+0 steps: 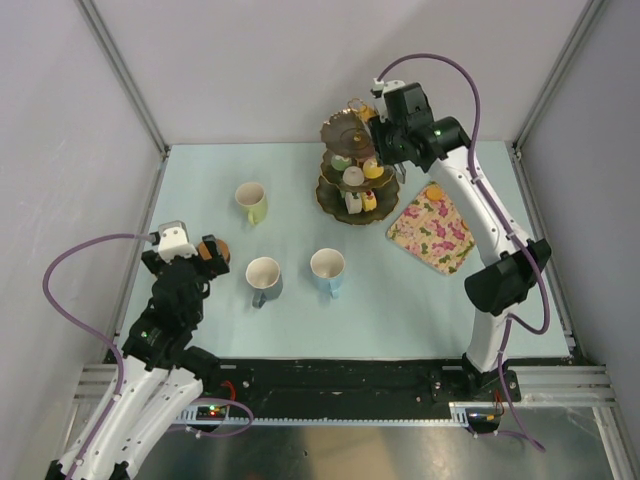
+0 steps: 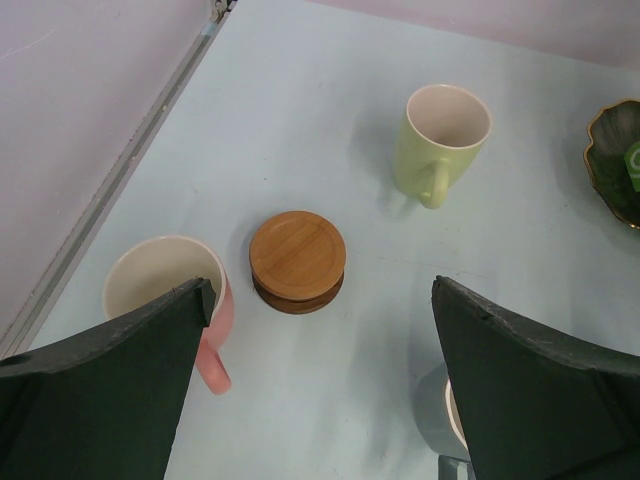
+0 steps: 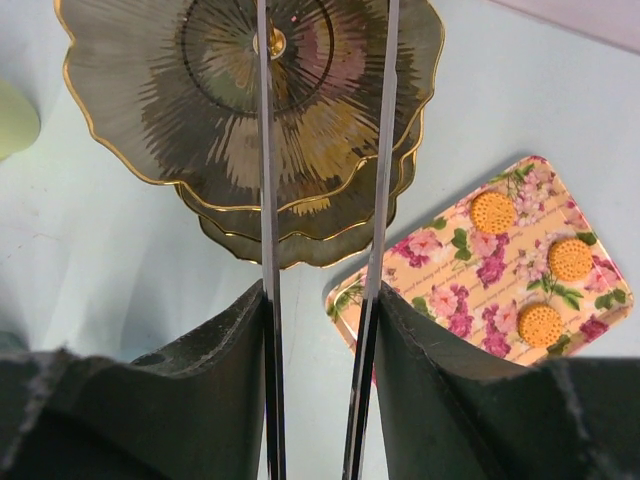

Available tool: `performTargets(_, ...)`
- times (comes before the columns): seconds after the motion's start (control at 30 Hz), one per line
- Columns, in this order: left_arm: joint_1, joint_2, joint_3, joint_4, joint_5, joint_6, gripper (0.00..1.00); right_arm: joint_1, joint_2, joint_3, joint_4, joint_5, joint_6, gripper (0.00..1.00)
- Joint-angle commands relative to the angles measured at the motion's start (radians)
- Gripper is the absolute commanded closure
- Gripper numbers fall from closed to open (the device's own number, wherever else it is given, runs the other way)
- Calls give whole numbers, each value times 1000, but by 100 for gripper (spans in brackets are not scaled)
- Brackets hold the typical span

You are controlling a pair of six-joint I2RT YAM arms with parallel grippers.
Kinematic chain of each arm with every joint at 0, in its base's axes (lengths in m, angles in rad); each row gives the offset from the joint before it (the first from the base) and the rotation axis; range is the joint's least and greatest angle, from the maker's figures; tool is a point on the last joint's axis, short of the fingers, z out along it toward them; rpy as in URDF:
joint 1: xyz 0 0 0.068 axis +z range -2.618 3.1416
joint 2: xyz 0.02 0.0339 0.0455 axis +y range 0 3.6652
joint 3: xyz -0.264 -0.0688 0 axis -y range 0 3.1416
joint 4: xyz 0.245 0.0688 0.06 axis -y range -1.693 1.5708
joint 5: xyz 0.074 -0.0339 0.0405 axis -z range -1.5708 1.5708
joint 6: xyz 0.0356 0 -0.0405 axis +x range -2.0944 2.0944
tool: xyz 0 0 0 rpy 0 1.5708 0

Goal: Serve the afternoon tea

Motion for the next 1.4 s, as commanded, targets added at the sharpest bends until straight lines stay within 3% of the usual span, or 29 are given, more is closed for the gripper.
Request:
performTargets(0.0, -6, -9, -7, 26, -15, 15, 2, 3, -3, -13, 48, -7, -13, 54)
performTargets(0.43, -6, -8, -6, 26, -12, 14, 2, -8, -60, -70, 61, 1, -18, 46)
performTargets(0.87, -7, 0, -6, 28, -7, 14, 2, -69, -277, -236, 126, 0, -26, 41)
performTargets(1.37, -6, 7, -4, 27, -1, 12, 2, -246, -496, -597, 164, 60, 67, 51)
